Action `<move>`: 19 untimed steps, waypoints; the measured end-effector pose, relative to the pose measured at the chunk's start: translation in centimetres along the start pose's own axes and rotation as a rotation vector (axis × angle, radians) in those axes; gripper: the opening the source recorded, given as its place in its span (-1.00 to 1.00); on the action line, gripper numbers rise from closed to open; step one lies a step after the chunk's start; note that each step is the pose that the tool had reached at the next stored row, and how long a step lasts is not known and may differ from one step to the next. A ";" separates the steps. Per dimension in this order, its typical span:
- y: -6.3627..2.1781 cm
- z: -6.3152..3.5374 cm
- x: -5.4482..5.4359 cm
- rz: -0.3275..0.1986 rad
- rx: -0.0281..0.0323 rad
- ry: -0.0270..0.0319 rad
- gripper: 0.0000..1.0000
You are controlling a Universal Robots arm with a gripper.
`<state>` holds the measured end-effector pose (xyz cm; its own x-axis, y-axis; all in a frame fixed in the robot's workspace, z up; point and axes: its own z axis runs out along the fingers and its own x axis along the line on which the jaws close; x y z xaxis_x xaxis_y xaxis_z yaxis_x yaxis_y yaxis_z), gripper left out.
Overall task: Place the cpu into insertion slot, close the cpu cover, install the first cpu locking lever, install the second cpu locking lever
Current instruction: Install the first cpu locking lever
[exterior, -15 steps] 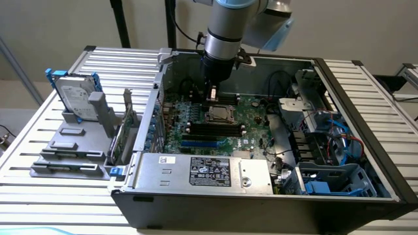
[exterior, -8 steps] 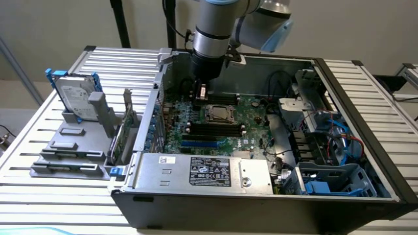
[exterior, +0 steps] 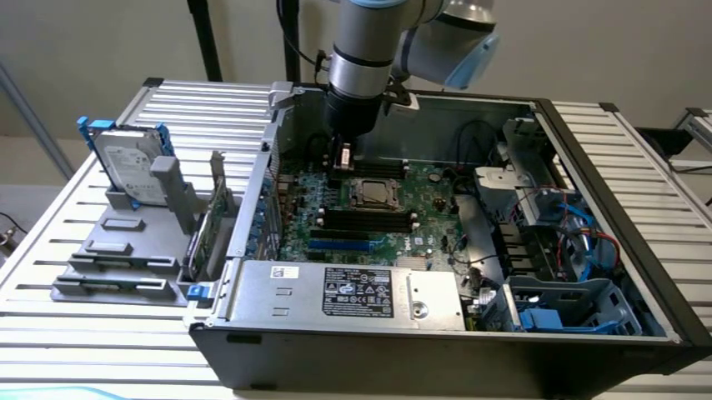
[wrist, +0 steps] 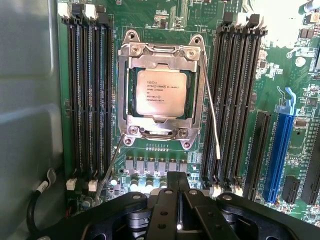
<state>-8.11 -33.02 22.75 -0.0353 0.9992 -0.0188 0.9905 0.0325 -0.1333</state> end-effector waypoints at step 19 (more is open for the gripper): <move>-1.99 -0.50 0.0 0.018 -0.0007 0.0460 -0.79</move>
<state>-10.02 -33.05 23.51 -0.0116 0.9996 0.0244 0.9911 0.0147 -0.1327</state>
